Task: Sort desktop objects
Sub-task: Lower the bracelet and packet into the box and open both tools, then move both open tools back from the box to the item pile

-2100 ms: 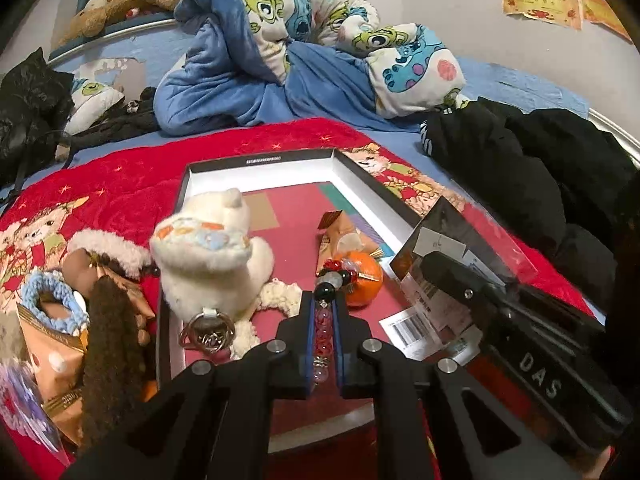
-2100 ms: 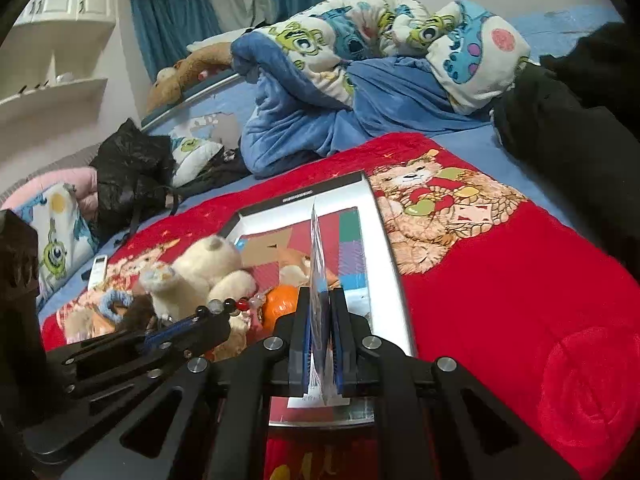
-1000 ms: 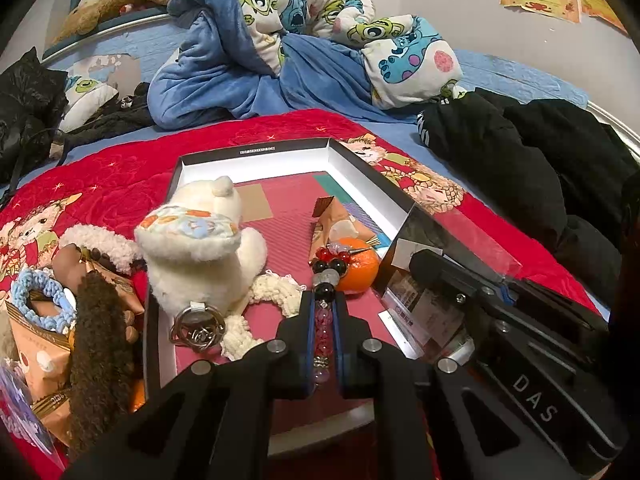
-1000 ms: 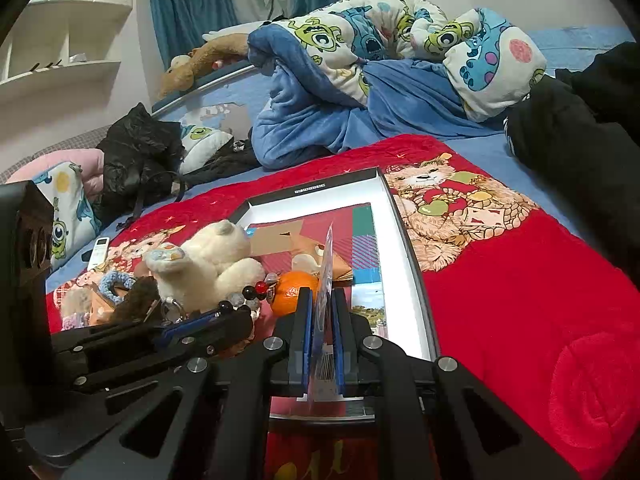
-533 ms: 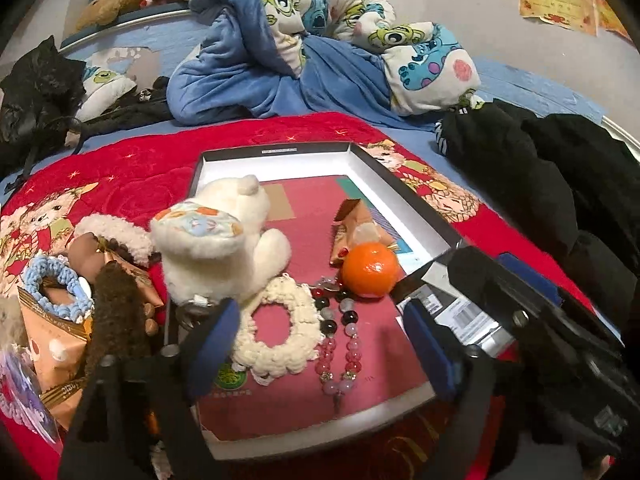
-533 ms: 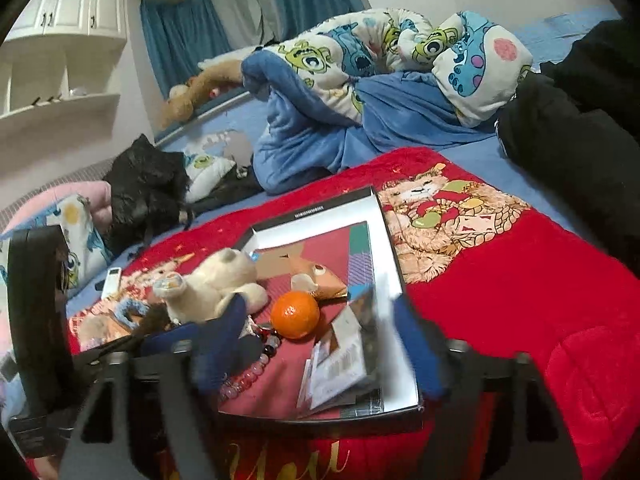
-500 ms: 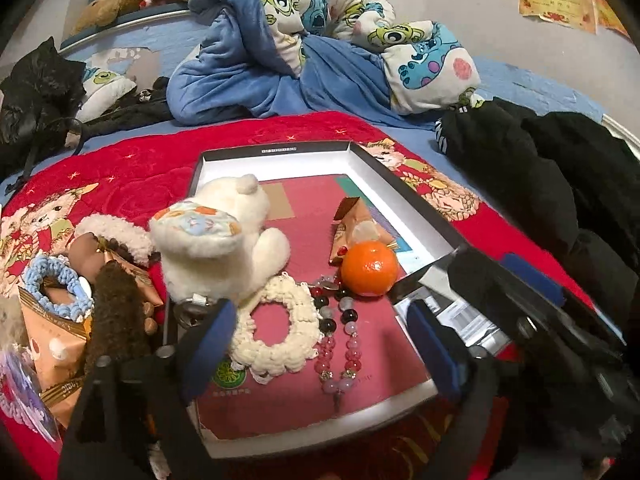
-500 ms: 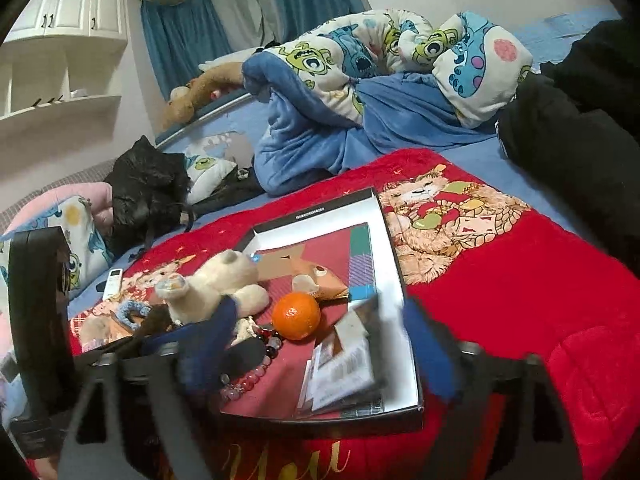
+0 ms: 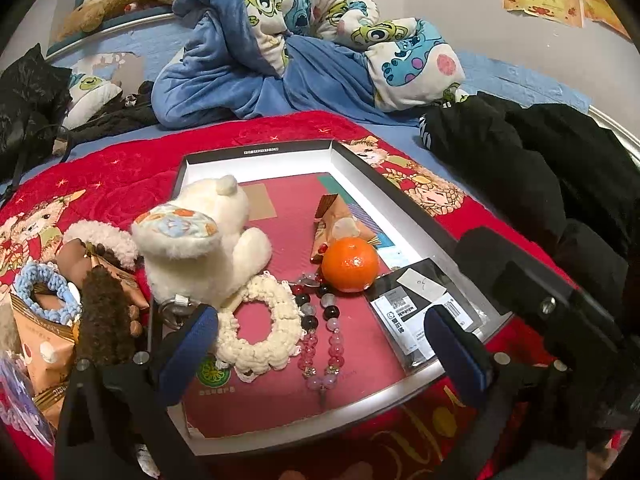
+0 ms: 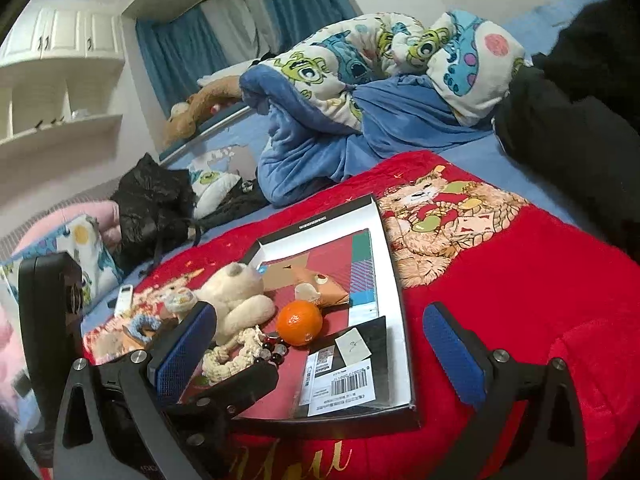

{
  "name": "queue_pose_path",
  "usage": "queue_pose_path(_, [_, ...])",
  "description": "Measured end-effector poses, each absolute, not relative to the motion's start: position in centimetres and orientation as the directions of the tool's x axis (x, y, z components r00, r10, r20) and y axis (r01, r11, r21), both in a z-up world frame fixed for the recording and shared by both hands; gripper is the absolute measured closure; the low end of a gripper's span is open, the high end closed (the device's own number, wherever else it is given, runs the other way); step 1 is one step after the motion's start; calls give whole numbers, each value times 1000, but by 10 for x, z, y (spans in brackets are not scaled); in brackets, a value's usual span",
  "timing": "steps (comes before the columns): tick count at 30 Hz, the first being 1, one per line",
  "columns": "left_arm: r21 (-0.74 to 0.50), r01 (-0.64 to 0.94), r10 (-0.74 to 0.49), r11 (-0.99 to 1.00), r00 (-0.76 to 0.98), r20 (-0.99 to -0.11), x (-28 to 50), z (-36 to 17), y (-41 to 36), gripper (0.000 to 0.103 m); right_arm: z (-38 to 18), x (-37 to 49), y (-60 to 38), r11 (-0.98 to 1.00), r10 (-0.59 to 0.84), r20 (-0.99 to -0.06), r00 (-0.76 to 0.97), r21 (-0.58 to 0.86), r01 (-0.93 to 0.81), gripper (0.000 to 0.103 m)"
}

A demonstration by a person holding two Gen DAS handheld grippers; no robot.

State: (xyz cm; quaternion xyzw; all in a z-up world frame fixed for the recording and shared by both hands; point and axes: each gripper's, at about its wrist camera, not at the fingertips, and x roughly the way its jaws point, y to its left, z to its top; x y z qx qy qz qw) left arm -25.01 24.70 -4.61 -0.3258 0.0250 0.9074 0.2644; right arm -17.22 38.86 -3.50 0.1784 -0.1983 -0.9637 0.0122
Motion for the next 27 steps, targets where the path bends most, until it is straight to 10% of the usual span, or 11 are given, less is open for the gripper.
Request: queue_pose_path(27, [-18,-599,505,-800,-659,-557,-182,-50,249,0,-35,-120,375,-904,17,-343,-939,396,-161,0])
